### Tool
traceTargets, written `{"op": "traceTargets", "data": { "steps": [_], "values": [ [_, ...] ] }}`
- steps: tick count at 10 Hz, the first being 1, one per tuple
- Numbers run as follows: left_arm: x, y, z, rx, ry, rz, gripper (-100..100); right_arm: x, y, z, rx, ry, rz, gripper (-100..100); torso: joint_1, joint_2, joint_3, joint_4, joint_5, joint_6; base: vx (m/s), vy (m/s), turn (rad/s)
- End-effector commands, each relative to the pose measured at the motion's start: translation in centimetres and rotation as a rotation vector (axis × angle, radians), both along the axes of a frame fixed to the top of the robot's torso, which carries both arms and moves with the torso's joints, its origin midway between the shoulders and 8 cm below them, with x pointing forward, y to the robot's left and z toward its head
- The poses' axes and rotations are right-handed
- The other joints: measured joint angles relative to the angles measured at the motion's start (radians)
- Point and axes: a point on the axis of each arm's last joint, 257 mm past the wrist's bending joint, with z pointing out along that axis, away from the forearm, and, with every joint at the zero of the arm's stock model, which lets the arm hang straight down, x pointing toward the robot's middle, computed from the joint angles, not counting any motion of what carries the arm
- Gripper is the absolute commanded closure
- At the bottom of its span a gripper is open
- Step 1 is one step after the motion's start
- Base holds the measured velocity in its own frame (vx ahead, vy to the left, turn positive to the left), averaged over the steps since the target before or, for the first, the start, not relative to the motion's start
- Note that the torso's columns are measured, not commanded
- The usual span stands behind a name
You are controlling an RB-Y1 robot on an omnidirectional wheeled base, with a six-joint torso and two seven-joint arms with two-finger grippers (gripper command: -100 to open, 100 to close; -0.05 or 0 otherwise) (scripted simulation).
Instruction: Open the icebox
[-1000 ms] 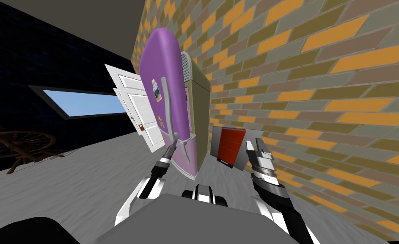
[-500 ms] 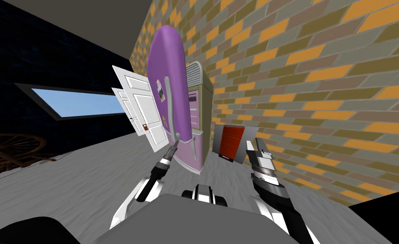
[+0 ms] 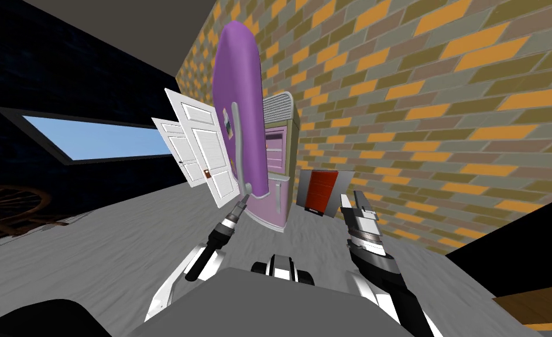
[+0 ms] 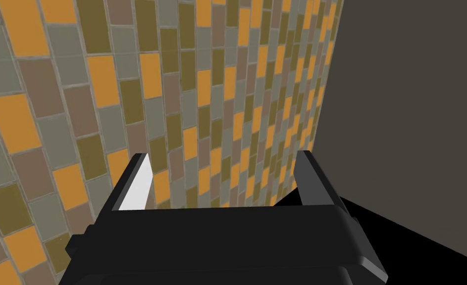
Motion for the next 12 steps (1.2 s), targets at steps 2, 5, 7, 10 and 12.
{"op": "traceTargets", "data": {
  "steps": [2,5,7,10,12],
  "values": [
    [-0.8,-1.5,0.2,0.002,-0.005,-0.056,100,0.0,0.0,0.0,0.000,0.000,0.000,0,-0.008,-0.005,-0.001,-0.008,0.001,0.003,-0.079,0.223,-0.107],
    [-1.3,-2.2,0.3,0.003,-0.009,-0.083,100,0.0,0.0,0.0,0.000,0.000,0.000,0,0.007,0.000,0.002,-0.004,0.005,0.000,-0.112,0.266,-0.064],
    [-2.2,-3.7,0.6,0.003,-0.016,-0.139,100,0.0,0.0,0.0,0.000,0.000,0.000,0,0.007,-0.008,-0.005,-0.003,0.002,0.001,-0.136,0.320,-0.089],
    [-2.7,-4.4,0.7,0.003,-0.019,-0.167,100,0.0,0.0,0.0,0.000,0.000,0.000,0,0.000,-0.013,-0.008,-0.002,0.000,0.003,-0.070,0.235,-0.061],
    [-3.2,-5.2,0.8,0.001,-0.021,-0.195,100,0.0,0.0,0.0,0.000,0.000,0.000,0,0.003,-0.012,-0.008,-0.003,0.001,0.003,-0.064,0.215,-0.063]
  ]
}}
